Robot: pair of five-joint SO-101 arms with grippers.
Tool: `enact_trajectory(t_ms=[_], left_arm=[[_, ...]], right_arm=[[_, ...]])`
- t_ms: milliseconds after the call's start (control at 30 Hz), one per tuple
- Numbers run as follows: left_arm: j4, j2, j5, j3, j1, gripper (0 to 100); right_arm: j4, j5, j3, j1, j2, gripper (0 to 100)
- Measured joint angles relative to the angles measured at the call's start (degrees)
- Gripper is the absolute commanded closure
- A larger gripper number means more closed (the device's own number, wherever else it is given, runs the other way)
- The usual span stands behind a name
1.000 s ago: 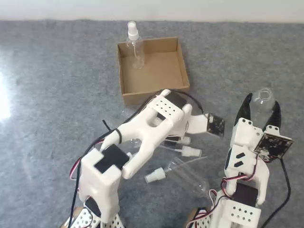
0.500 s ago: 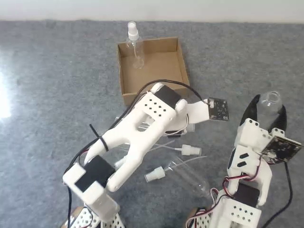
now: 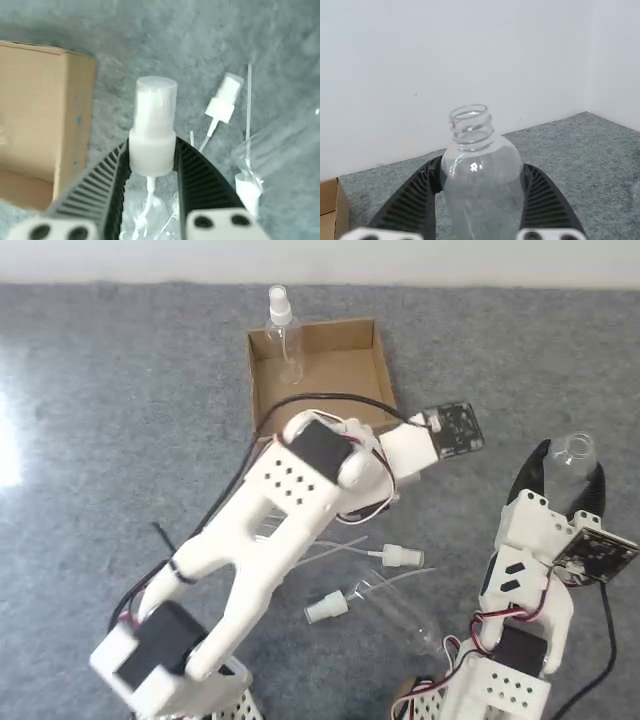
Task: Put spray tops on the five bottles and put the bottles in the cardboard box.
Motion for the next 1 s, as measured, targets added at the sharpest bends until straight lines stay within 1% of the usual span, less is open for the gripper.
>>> enact_trajectory(t_ms=[267,400,467,567,700,1000], left_arm=[[-3.3,-9.1,8.6,0.0,-0.1,96],[-5.5,-12.4,12.5,0.0,-0.1,96],[-6.4,-13.5,13.7,0.0,-0.1,96],[-7.4,-14.5,15.4,0.0,-0.1,99],[-9.4,-16.2,17.1,0.0,-0.1,99],[-11.2,-22.6,20.0,0.0,-0.1,99]], right_arm=[[0.0,0.0,0.0,-0.1,0.0,93.0],[0.0,0.0,0.0,-1.7,0.0,93.0],[0.0,0.0,0.0,-1.7,0.0,93.0],[0.0,0.0,0.0,-1.8,0.0,93.0],[0.0,0.0,0.0,-4.0,0.0,93.0],[0.0,0.0,0.0,-4.3,0.0,93.0]])
